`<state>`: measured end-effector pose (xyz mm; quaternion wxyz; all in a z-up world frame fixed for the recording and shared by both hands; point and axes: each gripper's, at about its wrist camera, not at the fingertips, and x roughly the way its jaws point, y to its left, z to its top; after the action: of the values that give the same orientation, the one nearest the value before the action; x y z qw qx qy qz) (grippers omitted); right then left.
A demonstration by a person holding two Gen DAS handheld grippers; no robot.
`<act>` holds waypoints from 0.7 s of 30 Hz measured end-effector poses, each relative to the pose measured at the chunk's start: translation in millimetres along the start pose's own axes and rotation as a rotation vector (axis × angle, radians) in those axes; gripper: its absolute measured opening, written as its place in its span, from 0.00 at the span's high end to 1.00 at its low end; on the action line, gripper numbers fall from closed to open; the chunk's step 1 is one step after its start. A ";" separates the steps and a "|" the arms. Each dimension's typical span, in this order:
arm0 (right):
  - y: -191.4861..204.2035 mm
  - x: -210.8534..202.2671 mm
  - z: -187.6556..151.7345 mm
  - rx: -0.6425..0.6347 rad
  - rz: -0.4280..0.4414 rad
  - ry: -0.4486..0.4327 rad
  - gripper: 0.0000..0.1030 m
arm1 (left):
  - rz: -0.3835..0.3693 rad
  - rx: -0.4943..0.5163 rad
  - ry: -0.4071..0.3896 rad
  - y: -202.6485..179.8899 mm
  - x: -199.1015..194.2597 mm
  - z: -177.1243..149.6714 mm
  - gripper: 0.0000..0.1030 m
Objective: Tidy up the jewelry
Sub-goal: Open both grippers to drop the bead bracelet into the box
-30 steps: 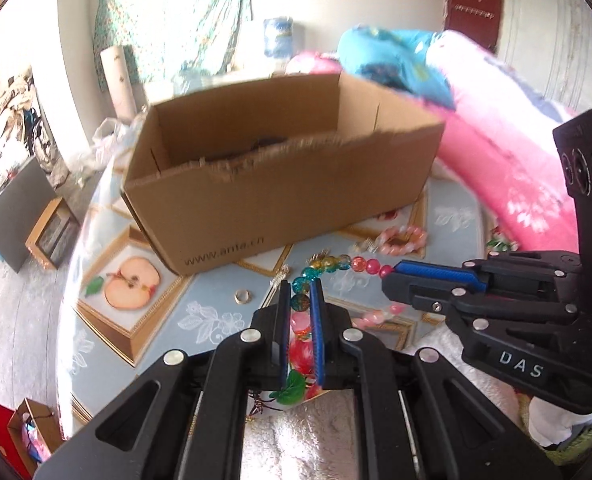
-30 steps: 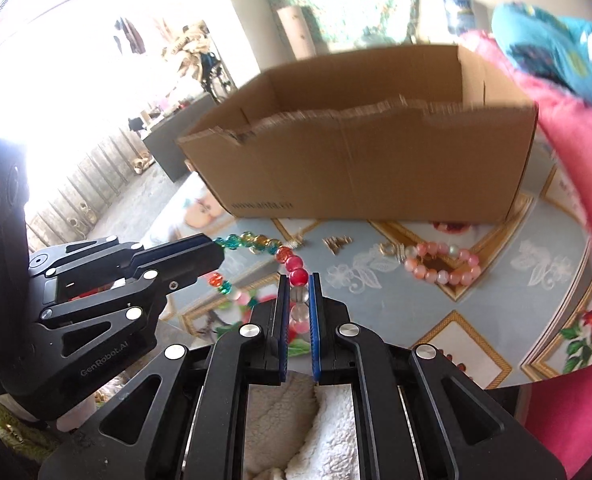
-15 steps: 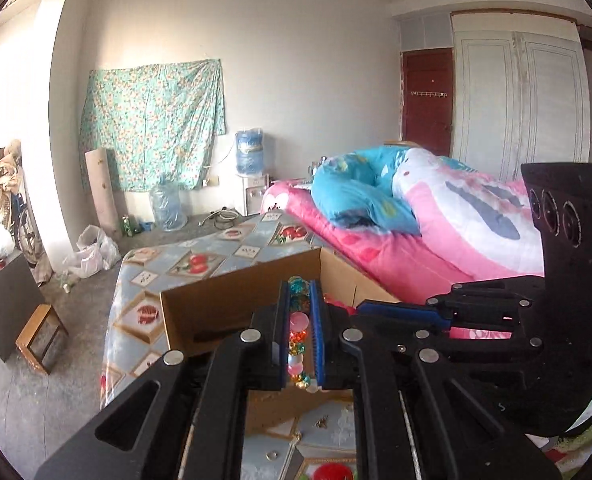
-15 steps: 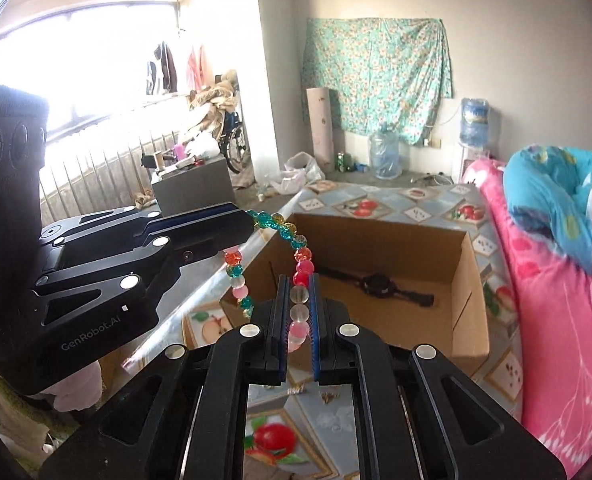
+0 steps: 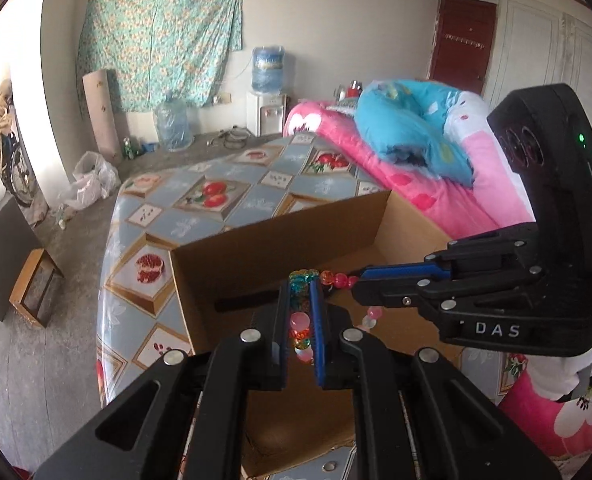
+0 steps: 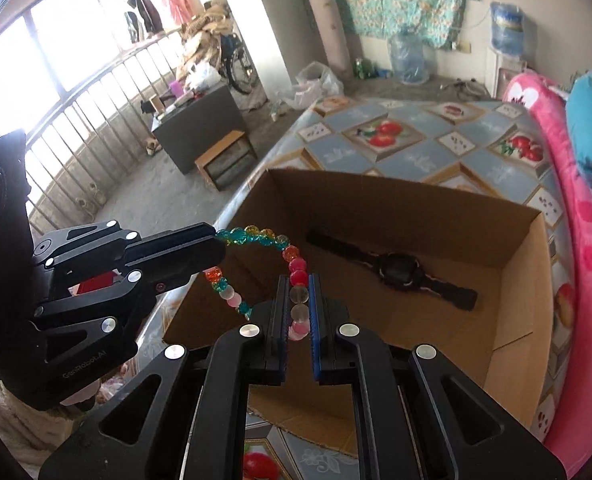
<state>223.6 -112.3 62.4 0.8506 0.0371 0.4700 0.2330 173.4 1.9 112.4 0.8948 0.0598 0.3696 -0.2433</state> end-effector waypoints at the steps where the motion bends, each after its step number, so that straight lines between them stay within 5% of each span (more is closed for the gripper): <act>1: -4.0 12.3 1.8 0.010 0.005 0.040 0.93 | -0.001 -0.010 0.038 4.1 10.2 -3.5 0.91; 8: -26.9 84.5 0.1 0.109 0.063 0.309 0.91 | 0.056 -0.041 0.202 20.3 54.9 -16.6 0.89; 10: -34.7 99.3 -0.4 0.151 0.083 0.351 0.89 | 0.065 -0.045 0.193 23.2 56.0 -16.7 0.79; 15: -48.2 87.3 -1.2 0.204 0.106 0.264 0.89 | 0.109 -0.063 0.074 29.3 33.7 -16.0 0.75; 21: -44.5 4.6 -18.9 0.140 0.085 0.000 0.84 | 0.126 -0.100 -0.094 33.1 -9.9 -29.8 0.64</act>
<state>226.3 -152.8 35.8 0.8352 0.1163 0.4831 0.2356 164.4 43.2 95.4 0.9266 0.0268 0.3343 -0.1703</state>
